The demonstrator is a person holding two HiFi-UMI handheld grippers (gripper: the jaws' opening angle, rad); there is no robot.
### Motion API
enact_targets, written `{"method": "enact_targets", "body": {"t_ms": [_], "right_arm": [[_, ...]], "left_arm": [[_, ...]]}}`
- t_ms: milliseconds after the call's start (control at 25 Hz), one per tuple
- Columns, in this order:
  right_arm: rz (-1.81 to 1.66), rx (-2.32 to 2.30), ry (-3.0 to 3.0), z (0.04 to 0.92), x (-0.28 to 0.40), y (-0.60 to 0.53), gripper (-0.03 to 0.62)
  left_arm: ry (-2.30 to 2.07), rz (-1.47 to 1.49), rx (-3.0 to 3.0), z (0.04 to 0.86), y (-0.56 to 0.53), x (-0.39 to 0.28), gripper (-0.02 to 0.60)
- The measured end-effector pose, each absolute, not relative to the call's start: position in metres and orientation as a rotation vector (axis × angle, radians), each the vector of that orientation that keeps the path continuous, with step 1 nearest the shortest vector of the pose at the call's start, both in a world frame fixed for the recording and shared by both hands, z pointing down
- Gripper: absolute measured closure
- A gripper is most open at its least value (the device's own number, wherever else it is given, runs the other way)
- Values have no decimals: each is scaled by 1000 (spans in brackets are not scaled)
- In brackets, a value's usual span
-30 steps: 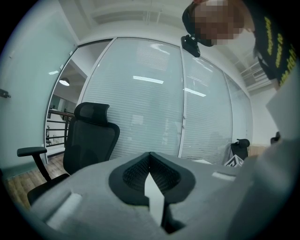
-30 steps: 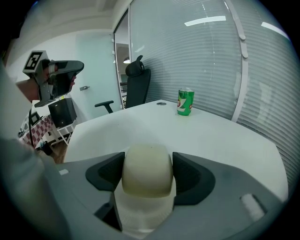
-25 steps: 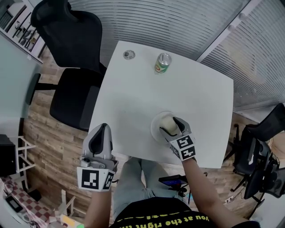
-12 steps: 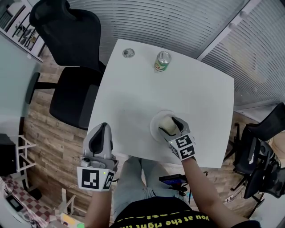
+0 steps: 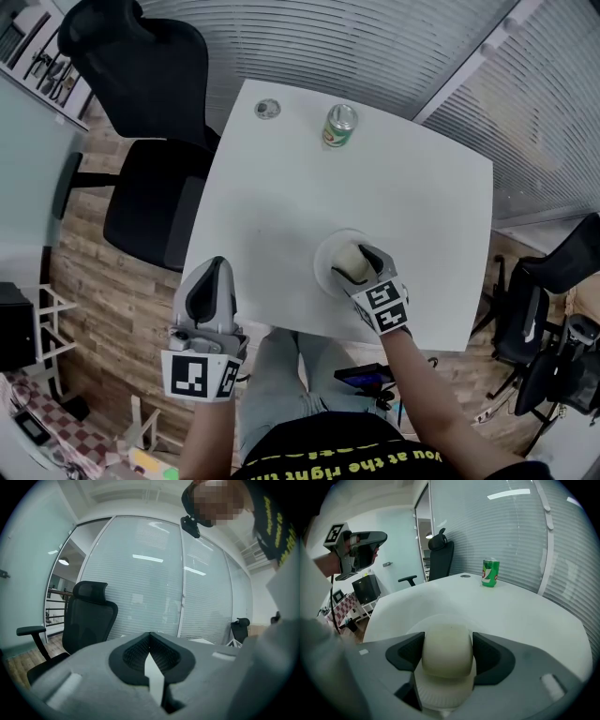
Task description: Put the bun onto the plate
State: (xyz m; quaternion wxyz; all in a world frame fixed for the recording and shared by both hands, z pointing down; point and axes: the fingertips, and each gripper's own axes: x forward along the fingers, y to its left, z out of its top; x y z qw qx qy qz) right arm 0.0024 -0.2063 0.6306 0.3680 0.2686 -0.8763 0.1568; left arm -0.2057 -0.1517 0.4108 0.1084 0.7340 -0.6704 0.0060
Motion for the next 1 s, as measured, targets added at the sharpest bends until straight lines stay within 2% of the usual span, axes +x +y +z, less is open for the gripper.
{"method": "enact_targets", "body": {"t_ms": [560,760,920,1000], "right_arm": [[348,651,-2229,635,1,-205,260],[331,630,-2281,628,-5,-204,218],[316,641,-2314,619,-9,-209,220],[300,655,-2329,611,-9,-212,245]], "left_arm": [[-1970,16,2166,411,-154,-206,581],[-1968,14,2172,410,-153,-204,581],[-1970,8,2177,408,-156,-203,581],[-1969,9,2182,405,-155,-203,581]]}}
